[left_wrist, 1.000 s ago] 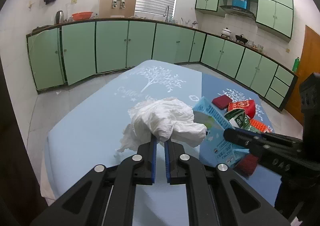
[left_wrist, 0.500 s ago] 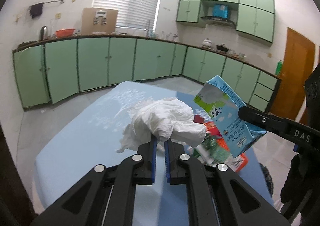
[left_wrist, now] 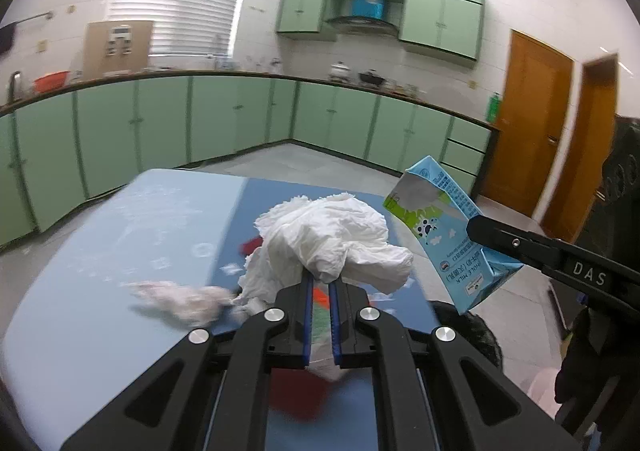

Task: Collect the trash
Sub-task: 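Carry the tissue and carton over the bin and release both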

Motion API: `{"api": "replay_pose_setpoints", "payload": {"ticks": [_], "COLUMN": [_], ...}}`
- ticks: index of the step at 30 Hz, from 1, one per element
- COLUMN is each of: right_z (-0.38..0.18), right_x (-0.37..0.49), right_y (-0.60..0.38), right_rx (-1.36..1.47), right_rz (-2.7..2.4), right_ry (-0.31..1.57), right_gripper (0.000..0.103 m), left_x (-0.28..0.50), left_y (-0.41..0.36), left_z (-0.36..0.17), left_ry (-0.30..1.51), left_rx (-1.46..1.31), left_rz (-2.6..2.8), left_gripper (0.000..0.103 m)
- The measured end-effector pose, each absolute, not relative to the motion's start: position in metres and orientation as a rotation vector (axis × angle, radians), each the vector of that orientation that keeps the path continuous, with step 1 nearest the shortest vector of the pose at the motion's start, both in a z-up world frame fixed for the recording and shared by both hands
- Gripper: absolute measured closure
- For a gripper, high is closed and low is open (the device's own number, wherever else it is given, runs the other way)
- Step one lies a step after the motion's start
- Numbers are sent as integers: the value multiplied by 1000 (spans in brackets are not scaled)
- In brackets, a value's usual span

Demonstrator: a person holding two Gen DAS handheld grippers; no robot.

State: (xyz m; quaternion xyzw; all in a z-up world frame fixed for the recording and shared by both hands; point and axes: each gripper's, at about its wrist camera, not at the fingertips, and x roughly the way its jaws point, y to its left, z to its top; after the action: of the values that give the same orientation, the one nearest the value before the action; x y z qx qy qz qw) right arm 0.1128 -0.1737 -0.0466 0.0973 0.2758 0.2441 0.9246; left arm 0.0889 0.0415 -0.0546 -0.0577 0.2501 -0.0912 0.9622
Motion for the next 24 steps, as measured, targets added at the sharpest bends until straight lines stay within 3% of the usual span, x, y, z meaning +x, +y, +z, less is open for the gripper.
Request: {"api": "replay_pose_setpoints", "payload": {"ticks": [11,24], "right_z": [-66,-126], "right_x": [105,113], "right_y": [-267,-361], "right_rx": [234,271], "right_rz": [289,75], "right_ry": [556,631], "right_gripper": [95,95], "left_x": [120,168], "left_y": [-50,-156], "left_z": [-64,-97], "left_ry": [533,611], "left_rx": [-44,-3], "left_rz": [-374,-526], "left_gripper": [96,96]}}
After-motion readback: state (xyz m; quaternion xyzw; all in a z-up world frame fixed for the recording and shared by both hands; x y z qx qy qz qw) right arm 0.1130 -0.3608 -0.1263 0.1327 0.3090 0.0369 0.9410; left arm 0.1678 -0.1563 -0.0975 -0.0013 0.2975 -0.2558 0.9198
